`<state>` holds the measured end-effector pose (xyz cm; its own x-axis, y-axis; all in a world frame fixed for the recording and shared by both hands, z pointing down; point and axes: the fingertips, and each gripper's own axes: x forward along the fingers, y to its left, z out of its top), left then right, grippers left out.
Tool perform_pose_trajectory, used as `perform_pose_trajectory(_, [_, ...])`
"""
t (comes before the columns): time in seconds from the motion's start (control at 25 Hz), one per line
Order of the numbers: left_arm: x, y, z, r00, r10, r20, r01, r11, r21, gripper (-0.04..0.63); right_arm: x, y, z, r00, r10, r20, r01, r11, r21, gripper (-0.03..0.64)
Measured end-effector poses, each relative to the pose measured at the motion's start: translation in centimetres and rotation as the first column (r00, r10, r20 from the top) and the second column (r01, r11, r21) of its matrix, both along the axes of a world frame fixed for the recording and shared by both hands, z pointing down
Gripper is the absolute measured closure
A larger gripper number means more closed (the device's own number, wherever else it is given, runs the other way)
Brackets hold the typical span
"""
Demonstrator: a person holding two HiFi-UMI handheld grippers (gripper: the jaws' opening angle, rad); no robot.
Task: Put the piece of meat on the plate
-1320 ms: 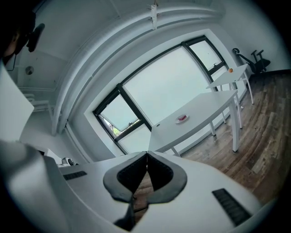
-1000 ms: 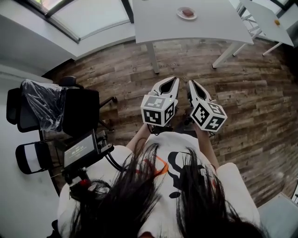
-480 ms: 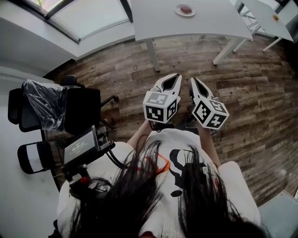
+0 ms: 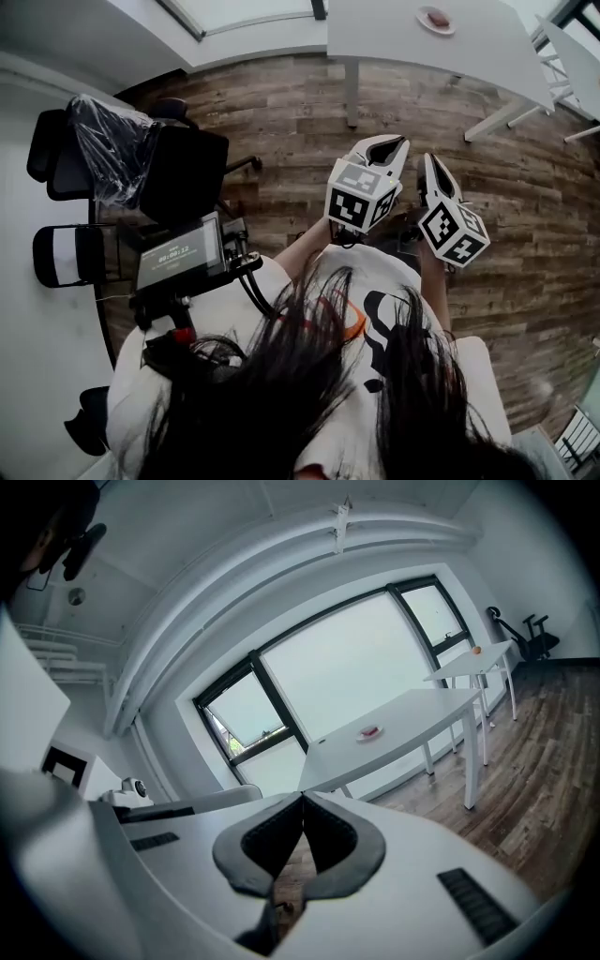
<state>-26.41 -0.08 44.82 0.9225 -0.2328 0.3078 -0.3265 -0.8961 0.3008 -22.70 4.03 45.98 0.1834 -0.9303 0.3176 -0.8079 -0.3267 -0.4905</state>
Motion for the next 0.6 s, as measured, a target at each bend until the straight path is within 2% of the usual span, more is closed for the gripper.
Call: perform_pose_trajectory(0.6, [-0.12,-0.09,0.36,1.0,0.0,0.004,0.0,1.0,-0.001,0.589,-0.39,-0.16,0.96,1.0,-0.01,0.018,0.01,1.0,-0.015,0.606])
